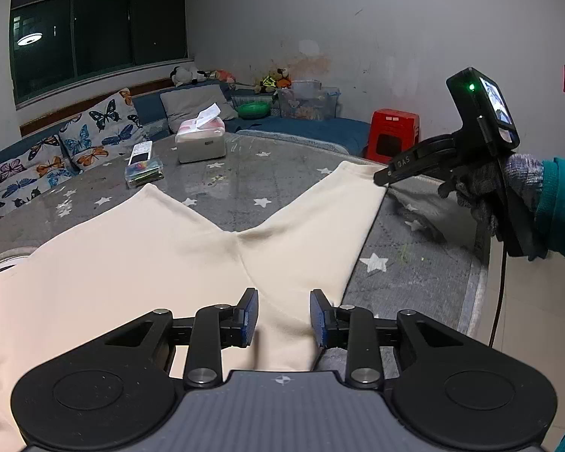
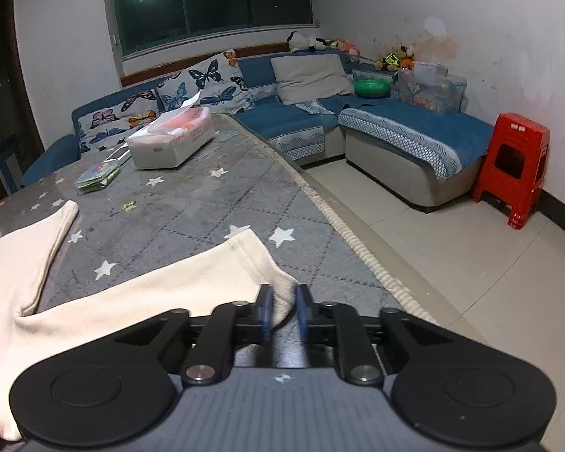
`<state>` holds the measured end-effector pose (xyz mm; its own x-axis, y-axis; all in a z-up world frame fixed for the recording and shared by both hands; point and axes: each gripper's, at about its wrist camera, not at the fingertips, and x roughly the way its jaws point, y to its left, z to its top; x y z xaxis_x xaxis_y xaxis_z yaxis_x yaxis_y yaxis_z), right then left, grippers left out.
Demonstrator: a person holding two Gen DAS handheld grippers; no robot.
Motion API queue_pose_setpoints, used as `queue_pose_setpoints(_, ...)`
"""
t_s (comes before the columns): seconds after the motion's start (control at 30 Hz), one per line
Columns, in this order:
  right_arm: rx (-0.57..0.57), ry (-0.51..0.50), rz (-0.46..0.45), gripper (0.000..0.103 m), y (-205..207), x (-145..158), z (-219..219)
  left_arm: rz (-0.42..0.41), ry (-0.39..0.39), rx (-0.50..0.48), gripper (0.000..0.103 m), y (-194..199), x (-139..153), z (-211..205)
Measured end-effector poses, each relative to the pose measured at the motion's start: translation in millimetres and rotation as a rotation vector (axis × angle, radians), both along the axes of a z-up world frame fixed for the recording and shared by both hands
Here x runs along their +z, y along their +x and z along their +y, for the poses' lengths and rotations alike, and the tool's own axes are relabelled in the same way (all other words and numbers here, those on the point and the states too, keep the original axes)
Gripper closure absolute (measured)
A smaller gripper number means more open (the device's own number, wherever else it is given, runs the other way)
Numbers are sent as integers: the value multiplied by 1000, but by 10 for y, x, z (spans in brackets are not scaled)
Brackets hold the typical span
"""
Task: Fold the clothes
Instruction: 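Move the right gripper to the sleeve cuff and close on it, then lift the sleeve with the right gripper and fold it across the body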
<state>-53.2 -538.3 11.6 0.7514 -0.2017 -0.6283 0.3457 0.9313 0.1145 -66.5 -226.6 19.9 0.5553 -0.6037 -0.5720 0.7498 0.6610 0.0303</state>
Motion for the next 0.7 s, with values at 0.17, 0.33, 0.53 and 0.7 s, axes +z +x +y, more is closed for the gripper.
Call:
queue_pose_setpoints(0.17, -7, 23, -11, 79, -22, -5, -1, 6, 15, 3, 70, -7, -38, -29)
queue_pose_setpoints(0.33, -5, 17, -12, 79, -22, -21, -7, 7, 5, 9, 70, 12, -12, -28)
queue_pose_setpoints(0.53, 9, 5, -38, 96, -11, 37, 24, 11, 10, 15, 70, 11, -27, -34)
queue_pose_setpoints(0.7, 28, 2, -110, 96, -123, 275, 61, 12, 14, 4, 70, 7, -51, -59)
